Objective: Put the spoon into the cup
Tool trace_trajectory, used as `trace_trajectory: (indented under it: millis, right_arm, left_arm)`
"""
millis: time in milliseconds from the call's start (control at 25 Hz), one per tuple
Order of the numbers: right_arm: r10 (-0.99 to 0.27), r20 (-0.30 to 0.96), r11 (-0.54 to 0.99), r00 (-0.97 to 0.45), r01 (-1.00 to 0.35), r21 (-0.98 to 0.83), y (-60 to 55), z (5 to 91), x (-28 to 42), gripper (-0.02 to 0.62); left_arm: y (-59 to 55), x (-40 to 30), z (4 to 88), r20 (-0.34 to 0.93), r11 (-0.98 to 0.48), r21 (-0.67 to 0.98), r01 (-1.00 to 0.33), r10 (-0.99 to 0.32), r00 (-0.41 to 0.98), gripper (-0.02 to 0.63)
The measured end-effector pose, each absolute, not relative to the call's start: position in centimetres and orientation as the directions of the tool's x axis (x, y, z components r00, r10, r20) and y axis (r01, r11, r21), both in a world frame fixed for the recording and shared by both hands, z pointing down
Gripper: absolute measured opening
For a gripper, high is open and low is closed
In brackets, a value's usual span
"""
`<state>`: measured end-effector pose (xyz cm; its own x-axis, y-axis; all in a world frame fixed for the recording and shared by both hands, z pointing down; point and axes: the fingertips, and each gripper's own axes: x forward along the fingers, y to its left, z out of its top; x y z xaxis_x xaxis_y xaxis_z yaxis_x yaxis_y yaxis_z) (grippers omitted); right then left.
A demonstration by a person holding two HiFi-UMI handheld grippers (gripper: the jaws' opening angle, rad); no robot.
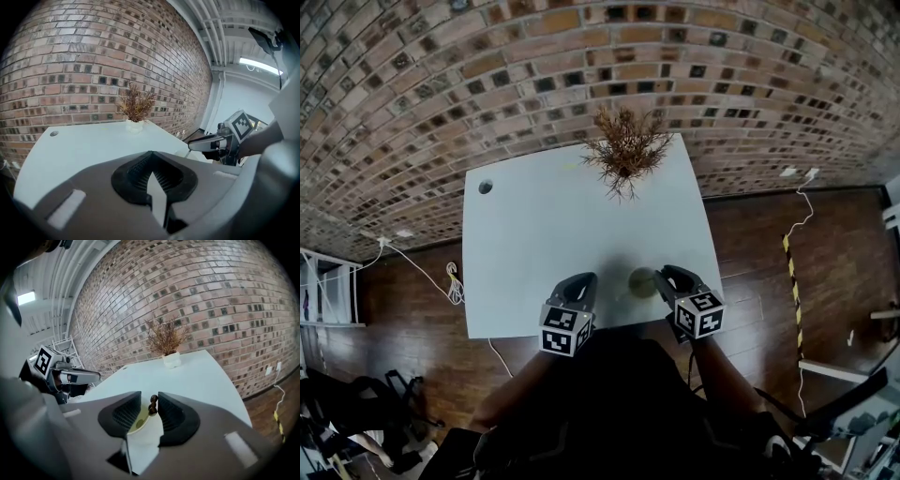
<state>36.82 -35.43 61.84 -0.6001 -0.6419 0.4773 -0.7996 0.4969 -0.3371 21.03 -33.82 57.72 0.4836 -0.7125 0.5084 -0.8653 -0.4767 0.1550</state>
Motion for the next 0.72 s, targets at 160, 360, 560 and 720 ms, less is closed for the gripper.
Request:
trace_trajectory:
  millis: [160, 360, 560, 720]
  right_arm:
    - [-0.653, 0.455, 0.509, -0.605, -0.796, -0.327, -35.5, 61.0, 37.3, 0.139]
    - [-0.673, 0.424, 0.518, -0.606, -0.796, -0.314, -35.5, 59.4, 38.4, 0.149]
    - [-0.689, 0.409, 0.501, -0.598, -0.801, -0.327, -35.6, 58.2, 40.3, 0.147]
    - [-0.724, 0.366, 0.485, -0.585, -0.809, -0.334, -35.9, 57.1, 41.8, 0.119]
  left_arm:
    - [-33.7, 21.3, 57.5, 0.502, -0.480, 0.145, -0.865, -0.718, 0.482, -0.006]
    - [-33.5, 21.6, 57.4, 0.507, -0.475, 0.136, -0.869, -0.720, 0.473, -0.006]
    - [-33.2, 21.6, 56.7, 0.506, -0.446, 0.127, -0.886, -0.739, 0.445, -0.006]
    - [-32.3, 21.8, 55.4, 0.502, -0.434, 0.126, -0.892, -0.748, 0.434, -0.006]
